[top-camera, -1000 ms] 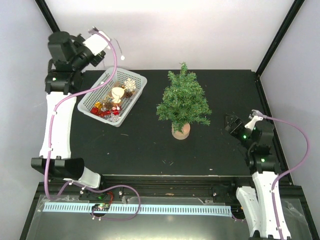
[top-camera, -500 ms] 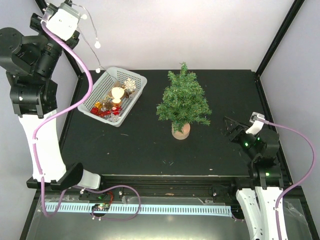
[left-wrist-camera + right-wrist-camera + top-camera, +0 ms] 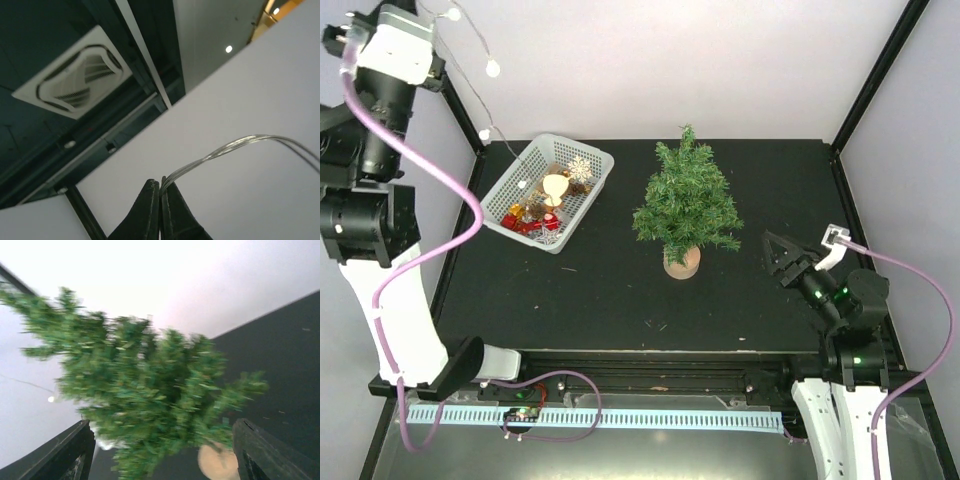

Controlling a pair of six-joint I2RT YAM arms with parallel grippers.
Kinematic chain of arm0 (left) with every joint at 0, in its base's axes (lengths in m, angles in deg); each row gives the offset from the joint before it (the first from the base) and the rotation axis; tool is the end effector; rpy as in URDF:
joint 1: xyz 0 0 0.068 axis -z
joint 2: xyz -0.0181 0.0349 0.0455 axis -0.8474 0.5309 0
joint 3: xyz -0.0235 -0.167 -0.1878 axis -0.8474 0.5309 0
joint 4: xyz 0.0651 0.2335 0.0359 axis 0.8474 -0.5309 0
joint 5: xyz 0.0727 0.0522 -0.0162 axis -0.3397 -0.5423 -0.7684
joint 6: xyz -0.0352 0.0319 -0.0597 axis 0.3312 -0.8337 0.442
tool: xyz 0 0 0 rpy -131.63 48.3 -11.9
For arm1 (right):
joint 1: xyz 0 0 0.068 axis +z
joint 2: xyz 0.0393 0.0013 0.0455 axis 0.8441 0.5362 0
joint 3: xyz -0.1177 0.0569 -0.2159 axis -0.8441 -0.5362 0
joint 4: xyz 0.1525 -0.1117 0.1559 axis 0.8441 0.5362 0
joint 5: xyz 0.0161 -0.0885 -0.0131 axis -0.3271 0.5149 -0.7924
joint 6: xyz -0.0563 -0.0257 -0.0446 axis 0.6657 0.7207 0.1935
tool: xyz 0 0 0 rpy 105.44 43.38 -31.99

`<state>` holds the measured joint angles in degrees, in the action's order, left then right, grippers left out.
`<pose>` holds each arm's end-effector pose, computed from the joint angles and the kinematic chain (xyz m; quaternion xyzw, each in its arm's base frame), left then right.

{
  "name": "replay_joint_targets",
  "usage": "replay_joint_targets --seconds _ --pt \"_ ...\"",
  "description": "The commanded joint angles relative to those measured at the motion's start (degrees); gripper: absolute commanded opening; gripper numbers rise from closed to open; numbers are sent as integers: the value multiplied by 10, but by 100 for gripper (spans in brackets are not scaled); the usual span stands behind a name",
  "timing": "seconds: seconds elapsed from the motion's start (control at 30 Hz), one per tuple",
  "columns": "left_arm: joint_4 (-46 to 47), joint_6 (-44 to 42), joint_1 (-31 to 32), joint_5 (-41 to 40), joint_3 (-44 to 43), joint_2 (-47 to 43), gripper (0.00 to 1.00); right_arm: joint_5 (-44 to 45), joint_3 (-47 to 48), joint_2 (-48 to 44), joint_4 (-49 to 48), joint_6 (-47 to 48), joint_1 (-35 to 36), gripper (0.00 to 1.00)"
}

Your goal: Decorate the small christmas tree

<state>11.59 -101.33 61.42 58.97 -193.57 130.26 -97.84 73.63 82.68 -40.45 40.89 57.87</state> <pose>0.1595 -0.0238 0.6551 0.2488 0.3968 0.2027 0.8600 0.1211 0.0293 0.3082 0.1082 0.7325 0.3870 0.5494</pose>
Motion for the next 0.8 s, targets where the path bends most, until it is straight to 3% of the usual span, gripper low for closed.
replay_joint_targets --seconds 0.0,0.2,0.53,0.67,0.77 --pt "39 10 3 1 -26 -22 2 -106 37 -13 -105 -45 17 75" --pt "52 26 3 16 -26 -42 2 -142 156 5 -55 56 50 74" --pt "78 43 2 30 -31 -46 2 -187 397 200 -20 118 113 74" --pt "69 48 3 27 -30 -43 1 -150 497 290 1 143 169 73" --pt "57 53 3 27 -28 -40 2 -48 601 366 56 203 287 72"
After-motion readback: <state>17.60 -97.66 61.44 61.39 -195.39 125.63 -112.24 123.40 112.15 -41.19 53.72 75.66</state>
